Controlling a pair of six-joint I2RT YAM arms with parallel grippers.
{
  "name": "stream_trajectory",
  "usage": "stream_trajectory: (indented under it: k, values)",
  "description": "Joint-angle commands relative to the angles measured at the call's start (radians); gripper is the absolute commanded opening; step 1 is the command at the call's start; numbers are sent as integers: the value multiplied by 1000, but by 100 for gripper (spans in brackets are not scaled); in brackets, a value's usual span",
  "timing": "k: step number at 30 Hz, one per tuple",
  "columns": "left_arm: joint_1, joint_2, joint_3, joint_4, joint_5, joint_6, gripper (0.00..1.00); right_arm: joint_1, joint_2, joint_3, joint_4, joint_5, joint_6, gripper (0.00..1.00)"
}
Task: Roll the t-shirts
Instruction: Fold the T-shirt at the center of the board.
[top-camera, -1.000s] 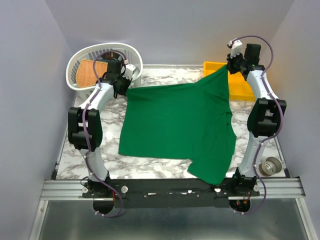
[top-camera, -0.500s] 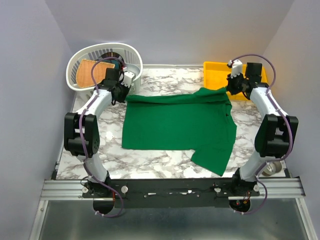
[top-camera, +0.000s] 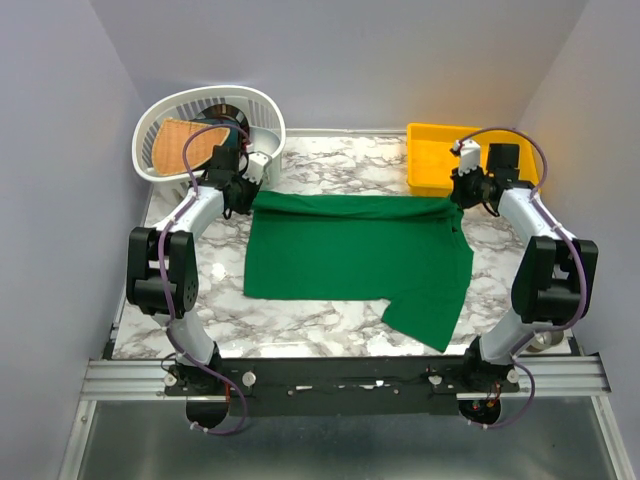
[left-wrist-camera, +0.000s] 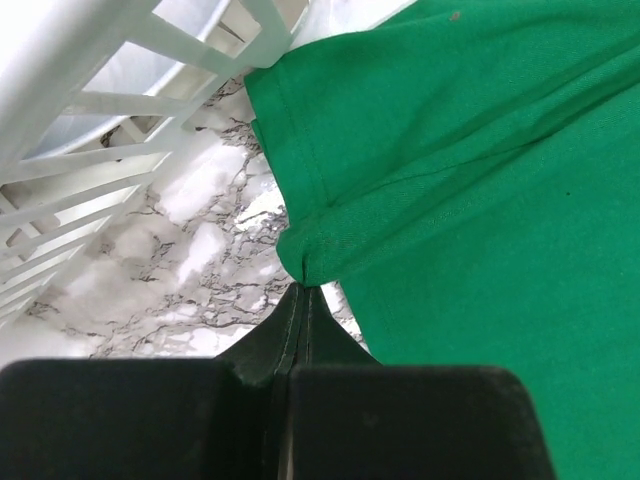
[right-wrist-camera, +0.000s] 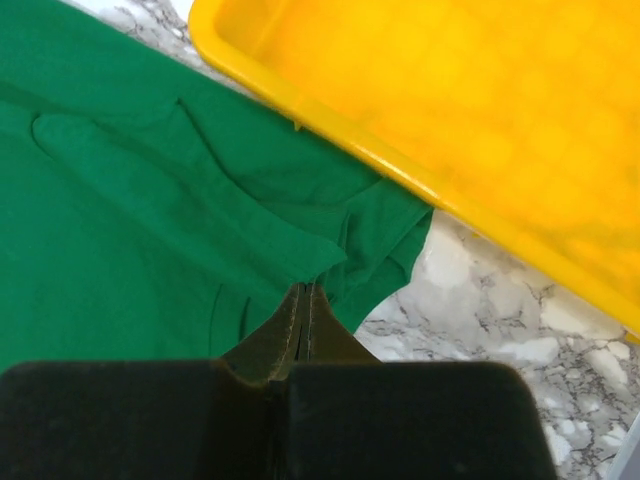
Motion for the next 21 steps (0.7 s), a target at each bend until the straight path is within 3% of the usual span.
stream_trajectory:
  k: [1, 21]
  values:
    - [7, -18, -26, 21, 5, 29, 0, -1, -80, -89, -74, -3, -12, 0]
    - [7, -43, -165, -42, 31, 68, 0, -1, -257, -301, -294, -22, -18, 2]
